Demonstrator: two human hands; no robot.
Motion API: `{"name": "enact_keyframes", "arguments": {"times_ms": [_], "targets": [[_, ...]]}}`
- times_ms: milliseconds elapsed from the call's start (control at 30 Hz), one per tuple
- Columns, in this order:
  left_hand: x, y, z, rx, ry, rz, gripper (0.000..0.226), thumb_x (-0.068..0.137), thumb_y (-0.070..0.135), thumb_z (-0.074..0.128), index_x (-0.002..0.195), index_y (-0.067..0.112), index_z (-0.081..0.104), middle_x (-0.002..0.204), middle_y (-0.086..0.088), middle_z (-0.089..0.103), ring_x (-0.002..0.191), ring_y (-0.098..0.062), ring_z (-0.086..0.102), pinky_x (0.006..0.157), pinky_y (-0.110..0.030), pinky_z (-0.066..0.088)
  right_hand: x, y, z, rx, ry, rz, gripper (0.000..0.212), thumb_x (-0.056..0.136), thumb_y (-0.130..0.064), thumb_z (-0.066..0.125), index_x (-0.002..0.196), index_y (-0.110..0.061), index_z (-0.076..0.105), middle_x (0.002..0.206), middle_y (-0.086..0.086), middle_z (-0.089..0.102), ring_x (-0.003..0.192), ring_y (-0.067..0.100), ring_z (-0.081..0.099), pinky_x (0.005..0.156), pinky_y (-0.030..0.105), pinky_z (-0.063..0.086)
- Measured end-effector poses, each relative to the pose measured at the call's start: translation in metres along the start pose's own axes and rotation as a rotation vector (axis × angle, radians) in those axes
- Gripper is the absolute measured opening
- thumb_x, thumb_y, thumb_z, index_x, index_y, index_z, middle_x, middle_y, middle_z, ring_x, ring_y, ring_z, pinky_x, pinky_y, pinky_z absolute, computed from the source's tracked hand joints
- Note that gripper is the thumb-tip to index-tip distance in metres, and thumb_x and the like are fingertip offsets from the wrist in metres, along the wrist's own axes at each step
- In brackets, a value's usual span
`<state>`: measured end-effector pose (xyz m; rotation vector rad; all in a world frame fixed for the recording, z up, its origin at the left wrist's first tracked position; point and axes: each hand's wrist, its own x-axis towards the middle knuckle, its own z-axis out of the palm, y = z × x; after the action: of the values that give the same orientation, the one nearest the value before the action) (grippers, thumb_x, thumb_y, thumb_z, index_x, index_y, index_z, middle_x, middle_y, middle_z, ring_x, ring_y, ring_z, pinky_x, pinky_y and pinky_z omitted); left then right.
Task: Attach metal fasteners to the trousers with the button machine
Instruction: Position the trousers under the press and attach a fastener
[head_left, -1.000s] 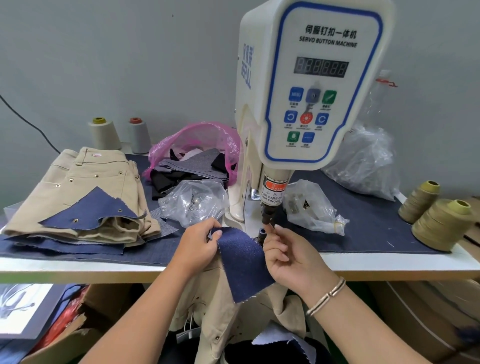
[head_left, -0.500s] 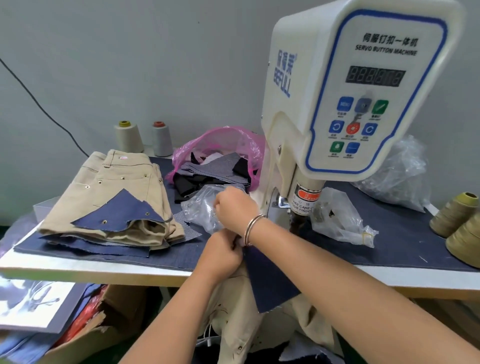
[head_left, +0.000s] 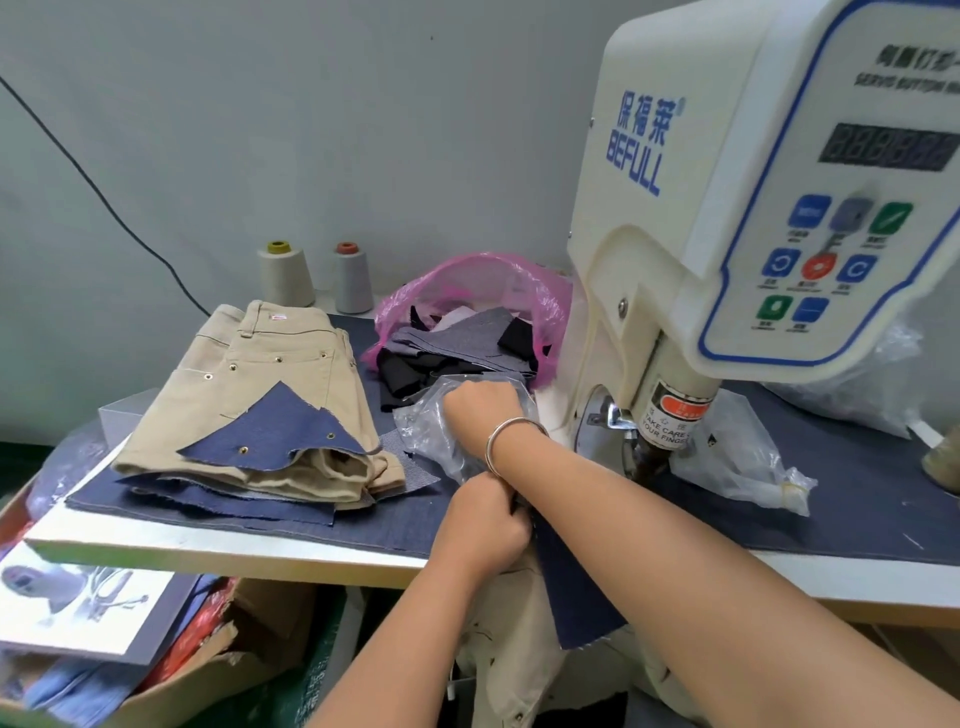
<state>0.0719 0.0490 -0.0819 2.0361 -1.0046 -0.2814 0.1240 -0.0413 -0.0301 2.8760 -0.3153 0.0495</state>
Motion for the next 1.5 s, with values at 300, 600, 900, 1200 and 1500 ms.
{"name": "enact_keyframes", "arguments": {"times_ms": [300,600,900,1200,1500], "targets": [[-0.001,-0.004,0.003,0.033,-0.013,0.027,0.013,0.069,0.019,0.04,0.058,0.025,0.037,0.076,-0.012,0.06,0.071,-0.032,0.054,0.057,-0.031,0.034,-0.006,0.003,0.006,0.027,0.028,-0.009,0.03,0.086,-0.005,0.054,0.115,-0.006,0.058,0.109,0.008,0.066,0.101,0.027,0.064,0.065,0.032,0.039],[-0.002,-0.006,0.003,0.041,0.01,0.039,0.016,0.074,0.01,0.047,0.063,0.019,0.044,0.077,-0.013,0.062,0.072,-0.033,0.056,0.056,-0.03,0.036,-0.005,0.004,0.013,0.073,0.024,0.069,0.033,0.088,-0.001,0.049,0.119,-0.01,0.059,0.112,0.006,0.066,0.103,0.026,0.063,0.069,0.031,0.039],[0.001,-0.005,0.005,0.08,0.026,0.067,0.006,0.065,0.021,0.037,0.059,0.021,0.036,0.078,-0.018,0.061,0.076,-0.038,0.054,0.057,-0.034,0.034,-0.004,0.008,0.016,0.244,-0.02,0.167,0.028,0.089,-0.002,0.049,0.112,-0.009,0.061,0.112,0.009,0.065,0.102,0.028,0.062,0.071,0.031,0.04],[0.002,-0.007,0.005,0.067,0.01,0.046,0.009,0.064,0.021,0.037,0.056,0.022,0.033,0.071,-0.011,0.055,0.073,-0.036,0.054,0.056,-0.031,0.03,-0.006,0.007,0.016,0.267,-0.034,0.18,0.025,0.088,-0.003,0.052,0.11,-0.009,0.063,0.109,0.008,0.066,0.099,0.027,0.063,0.07,0.03,0.041],[0.001,-0.006,0.004,0.083,0.007,0.055,0.011,0.067,0.017,0.039,0.059,0.023,0.034,0.069,-0.004,0.049,0.071,-0.031,0.051,0.058,-0.03,0.026,-0.012,0.01,0.016,0.403,0.083,0.197,0.023,0.09,-0.015,0.048,0.105,-0.015,0.065,0.101,0.007,0.067,0.093,0.029,0.064,0.069,0.029,0.043]]}}
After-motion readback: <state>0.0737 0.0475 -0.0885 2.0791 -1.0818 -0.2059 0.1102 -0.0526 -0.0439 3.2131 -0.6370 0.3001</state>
